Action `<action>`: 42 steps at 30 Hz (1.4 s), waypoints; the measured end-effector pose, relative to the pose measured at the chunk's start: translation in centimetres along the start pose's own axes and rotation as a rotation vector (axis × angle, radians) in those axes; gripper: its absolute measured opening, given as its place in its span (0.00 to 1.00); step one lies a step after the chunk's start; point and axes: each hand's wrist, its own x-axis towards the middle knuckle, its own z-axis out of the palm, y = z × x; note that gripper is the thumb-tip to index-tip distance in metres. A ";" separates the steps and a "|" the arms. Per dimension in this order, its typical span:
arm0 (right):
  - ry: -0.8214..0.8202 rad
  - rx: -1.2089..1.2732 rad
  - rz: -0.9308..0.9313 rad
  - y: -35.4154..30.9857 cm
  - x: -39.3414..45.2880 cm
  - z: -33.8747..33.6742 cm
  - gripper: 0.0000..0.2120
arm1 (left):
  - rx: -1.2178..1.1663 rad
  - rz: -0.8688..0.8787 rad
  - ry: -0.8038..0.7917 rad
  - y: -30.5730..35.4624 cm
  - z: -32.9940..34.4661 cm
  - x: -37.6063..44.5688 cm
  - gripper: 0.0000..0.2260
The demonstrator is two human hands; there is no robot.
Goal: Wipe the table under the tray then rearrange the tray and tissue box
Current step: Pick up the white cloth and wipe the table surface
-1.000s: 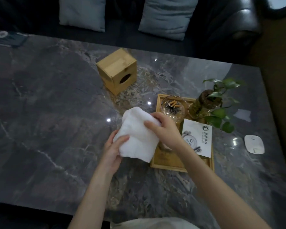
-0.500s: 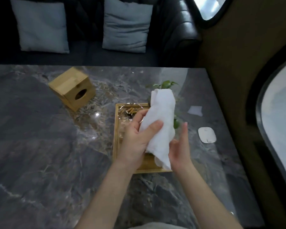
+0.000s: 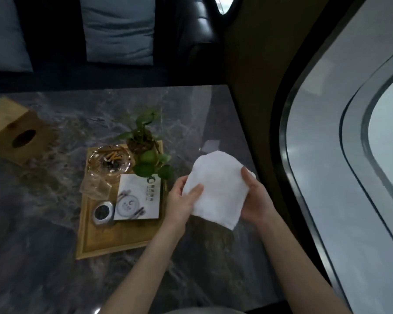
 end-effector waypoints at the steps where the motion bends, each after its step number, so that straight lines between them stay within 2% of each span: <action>1: -0.019 -0.005 0.007 -0.8 0.0 -0.6 0.25 | 0.017 -0.008 0.007 -0.4 0.7 0.4 0.14; 3: 0.024 -0.025 0.041 -2.5 0.5 -1.1 0.28 | 0.034 -0.036 0.022 -0.7 2.1 1.4 0.13; 6: 0.102 -0.099 0.002 -5.1 1.9 -1.3 0.26 | 0.073 -0.044 0.052 -0.8 3.6 3.5 0.09; 8: 0.145 -0.195 -0.044 -7.4 2.9 -1.0 0.23 | 0.231 0.019 0.131 -1.2 3.9 5.2 0.13; 10: 0.190 -0.307 -0.070 -9.7 3.9 0.1 0.23 | 0.481 0.155 0.231 -1.4 3.7 7.0 0.16; 12: 0.331 -0.539 -0.130 -11.7 5.2 0.7 0.25 | 0.768 0.257 0.272 -1.9 3.3 8.8 0.20; 14: 0.439 -0.839 -0.259 -12.9 6.7 1.2 0.24 | 1.017 0.266 0.269 -2.7 3.0 10.5 0.23; 19: 0.459 -1.389 -0.533 -12.2 11.8 0.3 0.18 | 1.380 0.153 0.336 -5.1 3.4 12.8 0.27; 21: 0.444 -1.486 -0.509 -10.4 14.2 -0.8 0.20 | 1.408 0.185 0.378 -5.7 3.5 13.0 0.26; 25: 0.123 -1.589 -0.359 -5.6 17.2 -1.7 0.31 | 1.419 0.208 0.425 -6.0 3.5 13.4 0.29; 26: 0.097 -1.618 -0.332 -4.6 17.7 -1.9 0.33 | 1.420 0.200 0.430 -6.0 3.6 13.4 0.29; 30: 0.169 -1.816 -0.428 -1.7 18.5 -2.7 0.34 | 1.435 0.158 0.419 -5.9 3.5 13.5 0.29; 34: 0.233 -2.041 -0.374 0.0 19.5 -3.3 0.40 | 1.418 0.146 0.398 -5.9 3.3 13.7 0.30; 42: 0.391 -2.092 -0.327 -2.7 19.6 -6.7 0.44 | 1.410 0.184 0.447 -6.2 3.2 13.7 0.29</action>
